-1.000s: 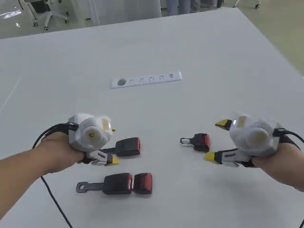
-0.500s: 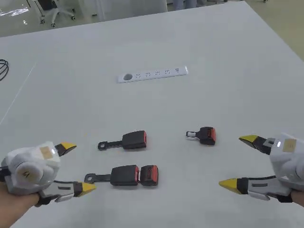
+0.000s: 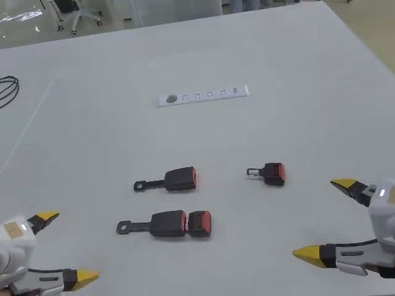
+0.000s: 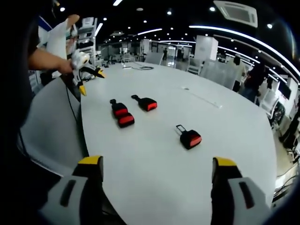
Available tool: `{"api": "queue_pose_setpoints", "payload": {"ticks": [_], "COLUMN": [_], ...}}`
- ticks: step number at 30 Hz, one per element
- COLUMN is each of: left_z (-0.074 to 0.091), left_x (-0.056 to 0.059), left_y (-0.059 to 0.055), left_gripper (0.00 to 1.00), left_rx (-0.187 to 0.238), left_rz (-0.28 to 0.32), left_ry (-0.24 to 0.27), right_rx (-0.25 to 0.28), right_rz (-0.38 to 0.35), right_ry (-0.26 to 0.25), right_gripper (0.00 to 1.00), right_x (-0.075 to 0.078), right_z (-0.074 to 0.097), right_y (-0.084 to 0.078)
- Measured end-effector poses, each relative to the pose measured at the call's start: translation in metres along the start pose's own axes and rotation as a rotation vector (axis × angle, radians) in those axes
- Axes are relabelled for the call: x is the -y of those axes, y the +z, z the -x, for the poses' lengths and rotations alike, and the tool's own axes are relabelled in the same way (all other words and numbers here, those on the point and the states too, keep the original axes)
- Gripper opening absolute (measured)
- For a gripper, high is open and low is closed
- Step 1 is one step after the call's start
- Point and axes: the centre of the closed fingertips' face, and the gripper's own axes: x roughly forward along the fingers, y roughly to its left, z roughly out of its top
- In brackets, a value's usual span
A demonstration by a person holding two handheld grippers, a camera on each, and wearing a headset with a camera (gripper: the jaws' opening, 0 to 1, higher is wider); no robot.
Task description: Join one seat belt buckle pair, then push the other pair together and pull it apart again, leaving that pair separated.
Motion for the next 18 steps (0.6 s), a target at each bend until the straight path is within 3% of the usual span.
{"api": "queue_pose_setpoints", "payload": {"ticks": [4,18], "left_z": [0.001,0.001], "left_x": [0.000,0.000], "left_y": [0.004,0.016], "left_gripper": [1.00,1.00], "left_rx": [0.031,0.038], "left_rz": [0.015,-0.015], "left_ry": [0.018,0.017], "right_rx": [0.003,0.018], "right_rz": [-0.017,-0.028], "right_ry": [-0.020,-0.068], "right_gripper": [1.00,1.00], "right_x": [0.004,0.014], "right_z": [0.006,0.015], "right_y": [-0.001,-0.004]}}
